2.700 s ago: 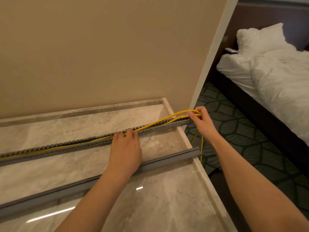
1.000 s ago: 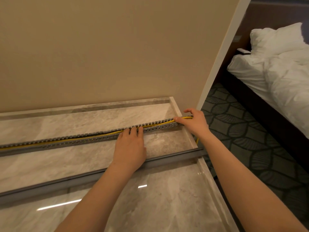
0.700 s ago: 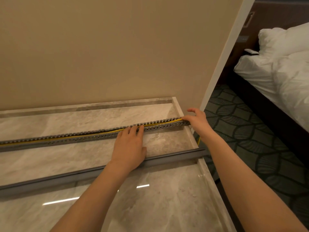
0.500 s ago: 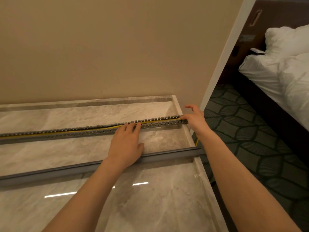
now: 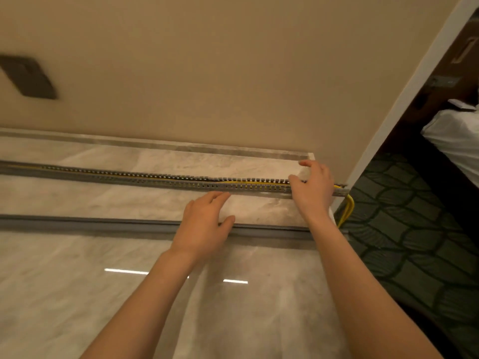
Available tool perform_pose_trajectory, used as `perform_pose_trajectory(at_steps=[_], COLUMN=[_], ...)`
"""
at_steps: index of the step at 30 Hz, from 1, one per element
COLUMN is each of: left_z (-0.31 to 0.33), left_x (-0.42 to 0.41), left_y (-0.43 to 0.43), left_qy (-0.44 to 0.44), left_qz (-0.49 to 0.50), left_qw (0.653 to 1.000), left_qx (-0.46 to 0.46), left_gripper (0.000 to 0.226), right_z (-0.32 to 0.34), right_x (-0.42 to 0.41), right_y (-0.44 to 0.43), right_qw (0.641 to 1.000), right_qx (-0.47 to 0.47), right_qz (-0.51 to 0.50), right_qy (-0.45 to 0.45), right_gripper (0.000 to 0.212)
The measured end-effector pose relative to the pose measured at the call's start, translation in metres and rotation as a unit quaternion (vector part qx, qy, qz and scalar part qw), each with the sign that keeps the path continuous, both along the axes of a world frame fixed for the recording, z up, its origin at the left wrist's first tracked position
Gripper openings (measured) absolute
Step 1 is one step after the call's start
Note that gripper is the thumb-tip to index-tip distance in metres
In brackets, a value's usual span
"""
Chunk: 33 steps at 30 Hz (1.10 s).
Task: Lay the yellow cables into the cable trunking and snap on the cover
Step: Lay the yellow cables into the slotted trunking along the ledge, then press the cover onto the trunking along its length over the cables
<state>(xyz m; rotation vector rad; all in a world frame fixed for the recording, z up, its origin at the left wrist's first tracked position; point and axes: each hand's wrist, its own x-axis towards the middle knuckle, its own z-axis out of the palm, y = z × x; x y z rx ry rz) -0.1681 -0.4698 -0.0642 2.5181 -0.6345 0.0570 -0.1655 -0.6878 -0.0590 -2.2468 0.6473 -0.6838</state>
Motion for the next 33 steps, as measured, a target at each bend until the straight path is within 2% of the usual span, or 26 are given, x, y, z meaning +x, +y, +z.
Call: perform_pose_trajectory(at_steps=[5,17,27,33], left_z=[0.009,0.023,0.017,0.007], left_x=[-0.028,-0.115,-0.105,-0.048], left_y=[0.065,0.316,0.43,0.485], left_qy=[-0.019,-0.026,0.02,0.039], left_qz=[0.018,0.132,0.194,0.196], left_qw=[1.0,0.991,0.981,0.98], left_qx=[-0.016,-0.02,-0.018,0.014], left_gripper=[0.048,0.051,0.051,0.051], right_z=[0.015,0.012,0.014,0.002], right_x=[-0.014,-0.071,-0.035,0.033], right_y=[0.084,0.379,0.478,0.525], right_qw=[0.99,0.944,0.929,0.924], right_qx=[0.036,0.138,0.111,0.139], right_qz=[0.123,0.296,0.353,0.355], right_qy=[-0.053,-0.052,-0.014,0.0], right_gripper=[0.028,0.023,0.018,0.018])
